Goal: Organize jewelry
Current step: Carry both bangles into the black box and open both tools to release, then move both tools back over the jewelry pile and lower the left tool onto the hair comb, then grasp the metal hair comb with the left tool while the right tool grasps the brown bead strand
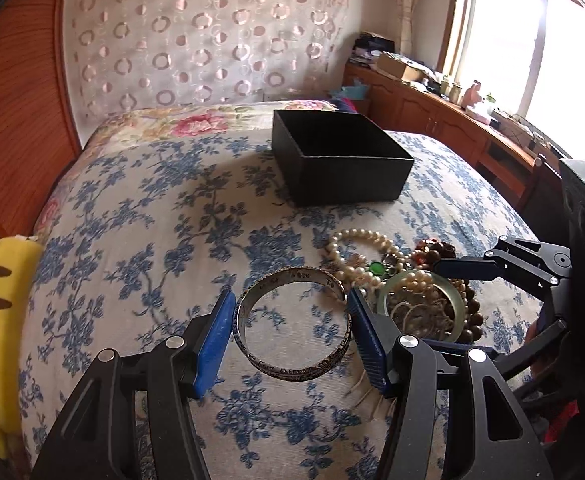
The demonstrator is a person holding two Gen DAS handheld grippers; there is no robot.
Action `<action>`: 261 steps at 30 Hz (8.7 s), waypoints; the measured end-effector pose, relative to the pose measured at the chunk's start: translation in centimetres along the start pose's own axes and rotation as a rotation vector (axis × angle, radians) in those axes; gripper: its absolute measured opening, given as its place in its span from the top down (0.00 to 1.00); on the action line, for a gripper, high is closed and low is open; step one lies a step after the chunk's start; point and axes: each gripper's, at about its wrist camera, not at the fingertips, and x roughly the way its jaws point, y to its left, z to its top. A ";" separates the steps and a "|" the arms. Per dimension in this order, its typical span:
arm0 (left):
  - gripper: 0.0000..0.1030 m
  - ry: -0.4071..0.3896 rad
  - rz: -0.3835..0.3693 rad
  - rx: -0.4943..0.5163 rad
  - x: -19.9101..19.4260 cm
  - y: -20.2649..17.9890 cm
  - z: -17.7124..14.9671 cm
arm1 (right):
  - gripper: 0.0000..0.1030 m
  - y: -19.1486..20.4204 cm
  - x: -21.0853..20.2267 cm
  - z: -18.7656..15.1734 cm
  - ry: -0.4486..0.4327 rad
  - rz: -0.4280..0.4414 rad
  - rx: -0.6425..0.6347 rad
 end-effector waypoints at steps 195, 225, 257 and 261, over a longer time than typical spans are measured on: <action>0.40 0.077 -0.062 0.292 2.1 -8.1 -0.7 | 0.29 -6.7 -4.2 -7.7 -0.055 -0.190 0.215; 0.62 0.091 -0.096 0.215 2.7 -6.4 -1.5 | 0.27 -6.0 -4.3 -7.0 -0.050 -0.176 0.199; 0.61 0.009 -0.099 0.188 -0.1 -6.3 -0.2 | 0.80 -7.7 -2.6 -3.2 -0.017 -0.160 0.233; 0.61 0.010 -0.100 0.187 0.0 -6.3 -0.2 | 0.80 -7.8 -2.3 -3.0 -0.005 -0.152 0.241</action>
